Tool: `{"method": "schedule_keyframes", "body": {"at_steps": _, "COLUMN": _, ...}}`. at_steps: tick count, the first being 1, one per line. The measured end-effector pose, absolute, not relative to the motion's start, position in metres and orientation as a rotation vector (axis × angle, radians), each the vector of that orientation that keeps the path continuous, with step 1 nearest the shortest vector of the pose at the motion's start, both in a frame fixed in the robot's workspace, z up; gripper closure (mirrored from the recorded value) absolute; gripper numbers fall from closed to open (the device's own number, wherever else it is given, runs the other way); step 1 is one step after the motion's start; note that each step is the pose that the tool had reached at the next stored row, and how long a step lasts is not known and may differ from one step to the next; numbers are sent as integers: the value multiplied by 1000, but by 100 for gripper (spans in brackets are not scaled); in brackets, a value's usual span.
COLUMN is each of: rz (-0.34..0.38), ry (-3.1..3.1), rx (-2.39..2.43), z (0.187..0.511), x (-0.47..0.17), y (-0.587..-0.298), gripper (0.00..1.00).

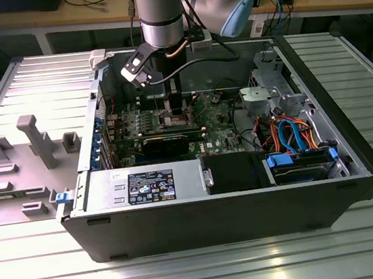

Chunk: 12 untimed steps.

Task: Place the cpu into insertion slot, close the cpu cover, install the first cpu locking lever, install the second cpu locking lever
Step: 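Place the cpu into insertion slot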

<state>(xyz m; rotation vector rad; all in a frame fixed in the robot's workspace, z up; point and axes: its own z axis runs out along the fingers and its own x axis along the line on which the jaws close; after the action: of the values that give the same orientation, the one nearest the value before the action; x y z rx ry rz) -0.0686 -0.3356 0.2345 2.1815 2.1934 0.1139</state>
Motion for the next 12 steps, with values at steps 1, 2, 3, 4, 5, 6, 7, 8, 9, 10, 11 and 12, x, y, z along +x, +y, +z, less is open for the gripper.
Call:
{"method": "schedule_keyframes", "body": {"at_steps": 1, "rz": 114, "ry": 2193, "rx": 2181, "z": 235, "x": -69, "y": -336, "gripper": 45}}
{"method": "schedule_keyframes", "body": {"at_steps": 2, "rz": 114, "ry": 2193, "rx": 2182, "z": 234, "x": -69, "y": -336, "gripper": 45}}
{"method": "schedule_keyframes", "body": {"at_steps": 3, "rz": 114, "ry": 2193, "rx": 2182, "z": 235, "x": -69, "y": -336, "gripper": 45}}
{"method": "schedule_keyframes", "body": {"at_steps": 4, "rz": 114, "ry": 2193, "rx": 2182, "z": 235, "x": -69, "y": -336, "gripper": 45}}
{"method": "schedule_keyframes", "body": {"at_steps": 5, "rz": 114, "ry": 2193, "rx": 2182, "z": 235, "x": -69, "y": -336, "gripper": 45}}
{"method": "schedule_keyframes", "body": {"at_steps": 6, "rz": 114, "ry": 2193, "rx": 2182, "z": 235, "x": -69, "y": -336, "gripper": 45}}
{"method": "schedule_keyframes", "body": {"at_steps": 7, "rz": 114, "ry": 2193, "rx": 2182, "z": 235, "x": -69, "y": -336, "gripper": 45}}
{"method": "schedule_keyframes", "body": {"at_steps": 8, "rz": 114, "ry": 2193, "rx": 2182, "z": 234, "x": -69, "y": -336, "gripper": 45}}
{"method": "schedule_keyframes", "body": {"at_steps": 9, "rz": 114, "ry": 2193, "rx": 2182, "z": 234, "x": -69, "y": -336, "gripper": 45}}
{"method": "schedule_keyframes", "body": {"at_steps": 10, "rz": 114, "ry": 2193, "rx": 2181, "z": 234, "x": -69, "y": -336, "gripper": 45}}
{"method": "schedule_keyframes", "body": {"at_steps": 11, "rz": 111, "ry": 2192, "rx": 2180, "z": 233, "x": -69, "y": -336, "gripper": 45}}
{"method": "schedule_keyframes", "body": {"at_steps": 12, "rz": 106, "ry": 2191, "rx": 2178, "z": 233, "x": -69, "y": -336, "gripper": 45}}
